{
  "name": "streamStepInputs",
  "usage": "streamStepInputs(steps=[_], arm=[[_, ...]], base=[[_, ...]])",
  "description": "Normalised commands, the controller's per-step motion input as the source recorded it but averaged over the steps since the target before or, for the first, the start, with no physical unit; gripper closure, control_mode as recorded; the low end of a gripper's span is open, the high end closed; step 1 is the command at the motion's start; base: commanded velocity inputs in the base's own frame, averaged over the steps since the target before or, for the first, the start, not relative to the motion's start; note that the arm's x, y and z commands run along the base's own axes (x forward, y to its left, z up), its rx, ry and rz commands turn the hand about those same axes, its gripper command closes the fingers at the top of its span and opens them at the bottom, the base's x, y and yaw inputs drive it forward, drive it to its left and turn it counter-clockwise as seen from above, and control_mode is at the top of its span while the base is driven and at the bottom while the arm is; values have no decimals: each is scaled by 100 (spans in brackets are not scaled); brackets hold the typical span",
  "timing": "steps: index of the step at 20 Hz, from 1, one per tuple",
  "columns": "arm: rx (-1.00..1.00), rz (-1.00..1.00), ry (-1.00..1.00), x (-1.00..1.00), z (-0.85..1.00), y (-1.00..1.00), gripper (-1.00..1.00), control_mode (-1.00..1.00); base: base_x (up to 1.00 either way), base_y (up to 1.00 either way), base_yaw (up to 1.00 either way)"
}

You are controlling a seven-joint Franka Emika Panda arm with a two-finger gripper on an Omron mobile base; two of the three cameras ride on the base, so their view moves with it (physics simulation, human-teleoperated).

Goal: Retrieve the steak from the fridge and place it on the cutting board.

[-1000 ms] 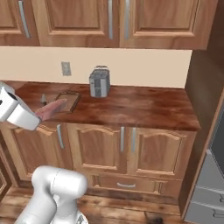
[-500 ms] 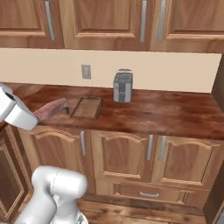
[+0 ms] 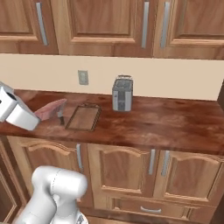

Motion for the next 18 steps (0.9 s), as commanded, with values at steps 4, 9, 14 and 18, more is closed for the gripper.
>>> streamStepInputs(steps=[4,9,14,18], arm=[[0,0,0,0,0,0,100,100],[0,0,0,0,0,0,100,100],[0,0,0,0,0,0,100,100],[0,3,0,16,0,1,100,-100]], base=[[41,44,1],[30,41,1],[36,14,4],[18,6,2]])
